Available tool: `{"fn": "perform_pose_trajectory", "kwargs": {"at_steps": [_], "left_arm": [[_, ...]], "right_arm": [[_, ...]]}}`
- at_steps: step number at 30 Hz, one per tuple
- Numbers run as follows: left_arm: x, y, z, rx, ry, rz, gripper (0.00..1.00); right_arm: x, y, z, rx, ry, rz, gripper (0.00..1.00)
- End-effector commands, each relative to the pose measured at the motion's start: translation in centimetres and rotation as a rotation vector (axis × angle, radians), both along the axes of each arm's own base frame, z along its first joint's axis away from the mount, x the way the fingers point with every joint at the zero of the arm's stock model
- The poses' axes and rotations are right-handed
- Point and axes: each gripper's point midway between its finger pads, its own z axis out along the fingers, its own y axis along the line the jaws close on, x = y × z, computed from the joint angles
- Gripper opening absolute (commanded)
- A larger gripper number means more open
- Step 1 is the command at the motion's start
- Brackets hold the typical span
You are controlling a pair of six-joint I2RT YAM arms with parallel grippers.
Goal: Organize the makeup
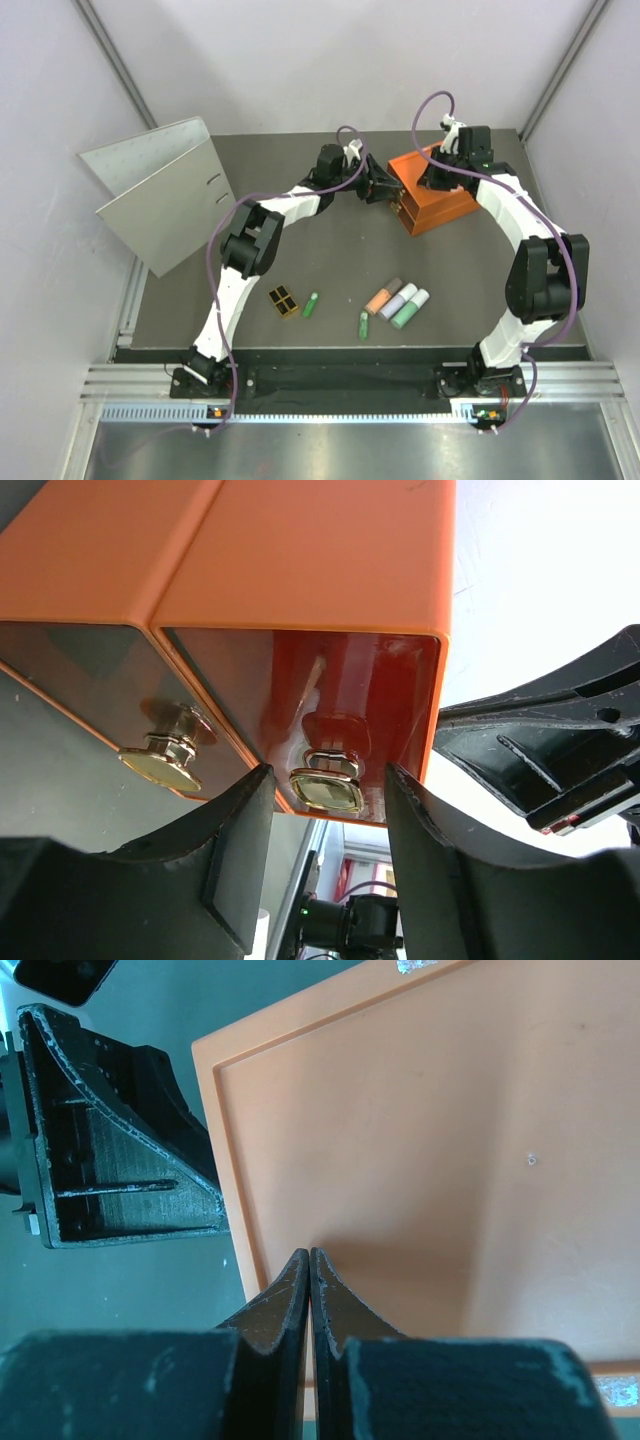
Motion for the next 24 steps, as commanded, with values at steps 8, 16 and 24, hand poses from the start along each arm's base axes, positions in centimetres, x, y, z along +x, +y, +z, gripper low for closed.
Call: {"fn": "perform_pose_trajectory", "kwargs": {"at_steps": [8,16,24], "left_arm": [[-0.8,-1.8,1.5,-0.085,-0.043,-0.019,0.30],[-2.0,-1.1,1.2,-0.091,-0.034,-0.030,0.00],[-2.3,1.3,2.0,-0.052,-0.073,-0.009,0.00]], "right_arm": [[0.4,-0.4,-0.4,0.004,0.021,0.005,0.00],[0.3,-0.4,-0.4,0.003,0.023,0.004,0.00],[0.1,-0.5,-0.4,0.001,0.027,0.001,0.00]]}}
